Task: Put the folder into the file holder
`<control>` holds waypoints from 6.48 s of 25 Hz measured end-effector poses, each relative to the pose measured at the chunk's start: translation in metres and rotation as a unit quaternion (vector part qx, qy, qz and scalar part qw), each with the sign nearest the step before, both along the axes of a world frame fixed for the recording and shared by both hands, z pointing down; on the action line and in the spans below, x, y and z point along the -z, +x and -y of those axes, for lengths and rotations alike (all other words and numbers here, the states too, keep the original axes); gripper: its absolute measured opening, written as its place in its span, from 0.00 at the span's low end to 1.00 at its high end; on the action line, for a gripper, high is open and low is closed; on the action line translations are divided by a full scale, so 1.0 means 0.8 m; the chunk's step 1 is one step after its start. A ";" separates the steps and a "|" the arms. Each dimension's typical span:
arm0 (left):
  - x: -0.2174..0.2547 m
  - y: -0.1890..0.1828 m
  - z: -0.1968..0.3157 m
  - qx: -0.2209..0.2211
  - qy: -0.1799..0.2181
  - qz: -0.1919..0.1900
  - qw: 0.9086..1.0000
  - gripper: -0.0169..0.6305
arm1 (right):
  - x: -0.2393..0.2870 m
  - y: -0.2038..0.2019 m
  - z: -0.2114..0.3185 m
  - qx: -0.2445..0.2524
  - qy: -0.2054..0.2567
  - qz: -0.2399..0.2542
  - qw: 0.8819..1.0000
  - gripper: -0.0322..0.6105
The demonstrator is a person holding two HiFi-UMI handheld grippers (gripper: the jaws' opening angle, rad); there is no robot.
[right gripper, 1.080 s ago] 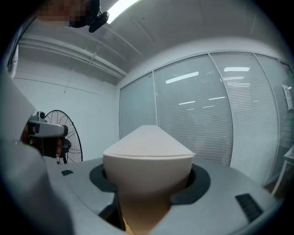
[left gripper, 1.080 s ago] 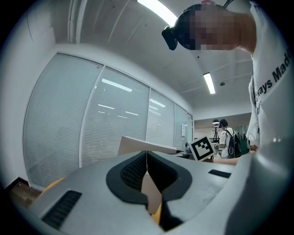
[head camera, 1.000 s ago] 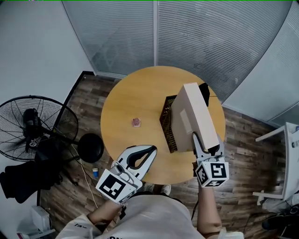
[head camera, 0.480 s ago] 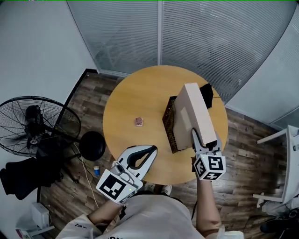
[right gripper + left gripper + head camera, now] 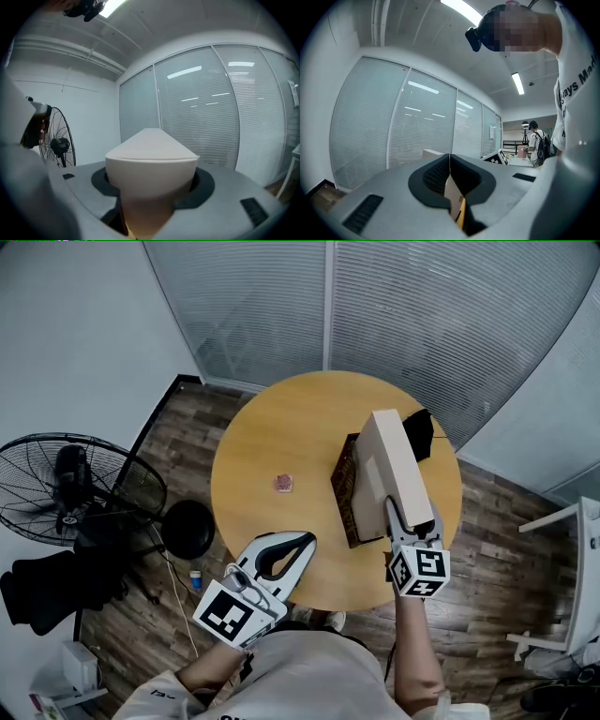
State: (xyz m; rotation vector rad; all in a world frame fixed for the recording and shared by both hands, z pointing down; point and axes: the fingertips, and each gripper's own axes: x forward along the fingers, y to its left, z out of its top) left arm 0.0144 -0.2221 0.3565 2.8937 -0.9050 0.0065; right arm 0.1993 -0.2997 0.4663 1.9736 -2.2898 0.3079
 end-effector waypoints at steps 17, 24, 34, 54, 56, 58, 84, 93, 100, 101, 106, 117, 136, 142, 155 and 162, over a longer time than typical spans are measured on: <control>-0.005 -0.018 0.004 0.013 -0.002 0.009 1.000 0.07 | -0.053 -0.012 0.009 0.003 -0.018 -0.005 1.000 0.51; -0.007 -0.026 0.008 0.019 -0.004 0.013 1.000 0.07 | -0.069 -0.020 0.015 0.007 -0.028 -0.008 1.000 0.51; -0.010 -0.027 0.014 0.024 -0.007 0.019 1.000 0.07 | -0.092 -0.020 0.020 0.010 -0.040 -0.013 0.999 0.51; -0.013 -0.034 0.023 0.027 -0.009 0.020 0.999 0.07 | -0.119 -0.025 0.024 0.014 -0.051 -0.016 0.998 0.51; -0.011 -0.033 0.026 0.029 -0.011 0.013 0.999 0.07 | -0.123 -0.024 0.027 0.015 -0.053 -0.016 0.998 0.51; -0.010 -0.032 0.026 0.030 -0.012 0.011 0.999 0.07 | -0.126 -0.024 0.027 0.016 -0.055 -0.016 0.998 0.51; -0.005 -0.031 0.013 0.024 -0.005 0.018 1.000 0.07 | -0.115 -0.025 0.018 0.025 -0.045 -0.016 0.999 0.54; -0.001 -0.018 -0.004 0.014 0.002 0.017 1.000 0.07 | -0.066 -0.015 -0.002 0.028 -0.010 -0.017 0.999 0.54; 0.001 -0.011 -0.009 0.007 0.003 0.011 1.000 0.07 | -0.029 -0.020 -0.025 0.038 0.008 -0.024 0.999 0.54; 0.003 -0.010 -0.012 0.006 0.003 0.009 1.000 0.07 | -0.021 -0.022 -0.031 0.039 0.012 -0.024 0.999 0.54; 0.003 -0.003 -0.018 0.004 0.006 0.010 1.000 0.07 | 0.017 -0.028 -0.056 0.056 0.027 -0.029 0.998 0.54; 0.011 0.014 -0.028 -0.008 0.012 0.001 1.000 0.07 | 0.084 -0.034 -0.104 0.086 0.042 -0.034 0.995 0.41; 0.022 0.025 -0.039 -0.018 0.021 -0.005 1.000 0.07 | 0.151 -0.053 -0.169 0.121 0.060 -0.037 0.990 0.24; 0.023 0.027 -0.038 -0.019 0.023 -0.004 1.000 0.07 | 0.163 -0.054 -0.179 0.123 0.067 -0.035 0.989 0.22; 0.023 0.031 -0.031 -0.022 0.024 0.003 0.999 0.07 | 0.168 -0.055 -0.183 0.128 0.074 -0.034 0.988 0.19; 0.022 0.034 -0.029 -0.027 0.024 0.005 0.999 0.07 | 0.169 -0.053 -0.181 0.126 0.076 -0.036 0.988 0.19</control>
